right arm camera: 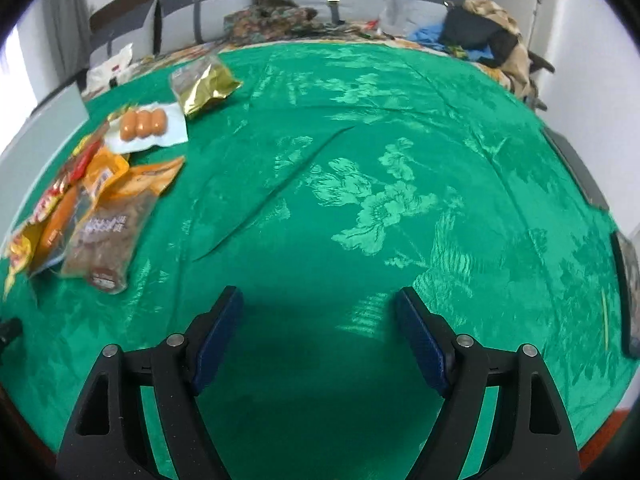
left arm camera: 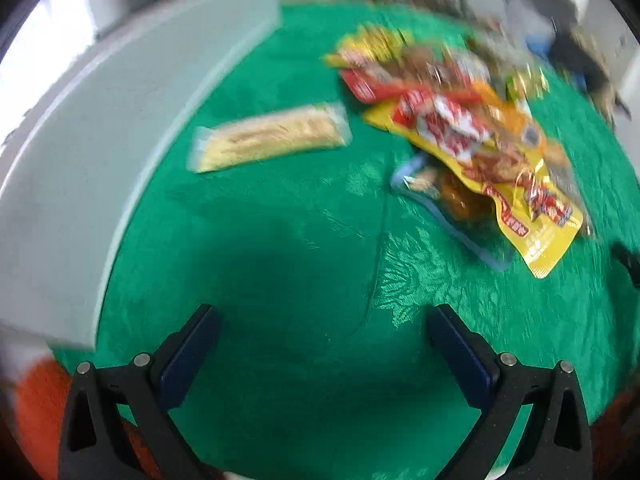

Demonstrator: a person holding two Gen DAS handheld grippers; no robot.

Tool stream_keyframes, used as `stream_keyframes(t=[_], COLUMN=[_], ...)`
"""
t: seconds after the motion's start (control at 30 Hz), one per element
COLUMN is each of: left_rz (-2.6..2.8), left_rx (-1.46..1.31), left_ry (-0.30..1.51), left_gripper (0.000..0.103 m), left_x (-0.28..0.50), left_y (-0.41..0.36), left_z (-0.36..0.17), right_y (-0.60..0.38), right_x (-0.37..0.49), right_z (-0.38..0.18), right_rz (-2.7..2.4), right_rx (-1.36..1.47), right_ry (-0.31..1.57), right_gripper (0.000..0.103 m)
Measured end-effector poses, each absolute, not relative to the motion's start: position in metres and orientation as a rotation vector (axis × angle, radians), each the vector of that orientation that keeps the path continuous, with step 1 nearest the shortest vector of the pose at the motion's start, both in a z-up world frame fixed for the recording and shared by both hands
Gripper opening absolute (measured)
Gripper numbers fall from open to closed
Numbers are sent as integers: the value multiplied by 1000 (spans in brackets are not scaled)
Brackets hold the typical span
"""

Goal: Organize snacks

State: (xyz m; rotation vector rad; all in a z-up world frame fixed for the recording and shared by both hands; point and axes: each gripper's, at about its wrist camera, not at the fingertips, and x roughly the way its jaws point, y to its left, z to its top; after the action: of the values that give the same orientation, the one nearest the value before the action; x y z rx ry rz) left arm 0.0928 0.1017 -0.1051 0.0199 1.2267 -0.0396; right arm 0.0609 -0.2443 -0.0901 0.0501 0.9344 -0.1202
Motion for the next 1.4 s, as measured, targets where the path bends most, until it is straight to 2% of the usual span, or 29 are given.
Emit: stream_keyframes(t=[0.27,0.5,0.57,0.77,0.87,0.93,1.0,1.03,1.07,1.13,1.17,1.2,1.27,1.4], left_rz=[-258,-261,-293,-573,-537,-444,-325,-287,-255,-245,-258,-286,-293,-251], left_rx=[432,247,192,185,246,185,128,117,111,177,192,197,201,110], left_ry=[1198,1275,1328,1426,1385,1348,1322,1325,1334,1301,1282,1259,1235,1211], left_gripper=[103,103,101,101,101,100,94,85,80,76,64,57,27,26], left_x=[173,232,228,182,170,176,182,187,190,187,184,178,169,146], left_y=[97,124,128,122,120,129,140,142,142,133,127,121,115,129], left_z=[-59,-97,-108,-95,-88,-84,-83,-86,-88,-88,-86,-82,-78,-77], right_y=[-243,-242,-242,-241,-241,-241,-242,-242,-242,-242,-242,-242,-242,-243], right_x=[65,66,66,66,67,67,67,67,67,67,67,67,67,67], right_z=[-95,-95,-95,-95,-95,-95,-95,-95,-95,-95,-95,-95,-95,-95], right_rz=[-78,-86,-86,-89,-92,-91,-90,-90,-90,-90,-90,-90,-91,-84], right_rx=[39,36,37,35,34,34,34,34,35,35,36,35,35,40], right_ry=[884,878,878,877,877,877,876,876,876,876,876,876,876,877], right_gripper=[83,83,83,83,83,83,83,83,83,83,83,83,83,83])
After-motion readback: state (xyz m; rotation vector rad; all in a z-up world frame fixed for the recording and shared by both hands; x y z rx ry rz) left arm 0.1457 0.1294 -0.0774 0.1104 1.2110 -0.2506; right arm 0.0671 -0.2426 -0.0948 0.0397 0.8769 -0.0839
